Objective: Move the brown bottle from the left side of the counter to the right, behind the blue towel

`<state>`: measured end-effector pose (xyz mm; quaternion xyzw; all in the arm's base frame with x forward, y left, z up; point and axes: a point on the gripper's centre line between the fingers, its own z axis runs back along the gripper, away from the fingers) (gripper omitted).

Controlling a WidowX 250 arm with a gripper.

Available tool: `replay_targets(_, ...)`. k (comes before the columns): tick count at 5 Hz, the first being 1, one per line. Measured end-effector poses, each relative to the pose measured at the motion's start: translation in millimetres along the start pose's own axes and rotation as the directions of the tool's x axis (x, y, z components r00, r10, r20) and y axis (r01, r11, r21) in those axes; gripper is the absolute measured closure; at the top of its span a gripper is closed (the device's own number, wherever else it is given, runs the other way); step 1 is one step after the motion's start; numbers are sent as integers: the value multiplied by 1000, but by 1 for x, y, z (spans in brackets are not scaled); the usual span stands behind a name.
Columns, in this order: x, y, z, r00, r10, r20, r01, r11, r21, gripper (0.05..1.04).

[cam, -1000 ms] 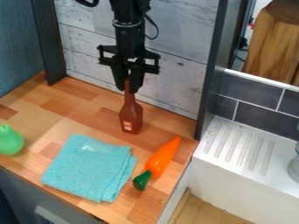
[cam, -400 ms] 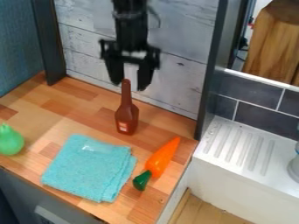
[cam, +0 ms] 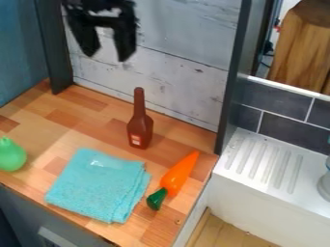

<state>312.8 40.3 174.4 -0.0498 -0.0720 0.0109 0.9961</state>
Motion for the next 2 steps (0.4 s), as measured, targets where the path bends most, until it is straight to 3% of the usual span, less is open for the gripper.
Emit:
replay_targets(1,-36,18,8,1000,-2,-28,6,990,140,83)
replay_targets(2,-53,28,-8,997,33,-72,-18,979,204,83)
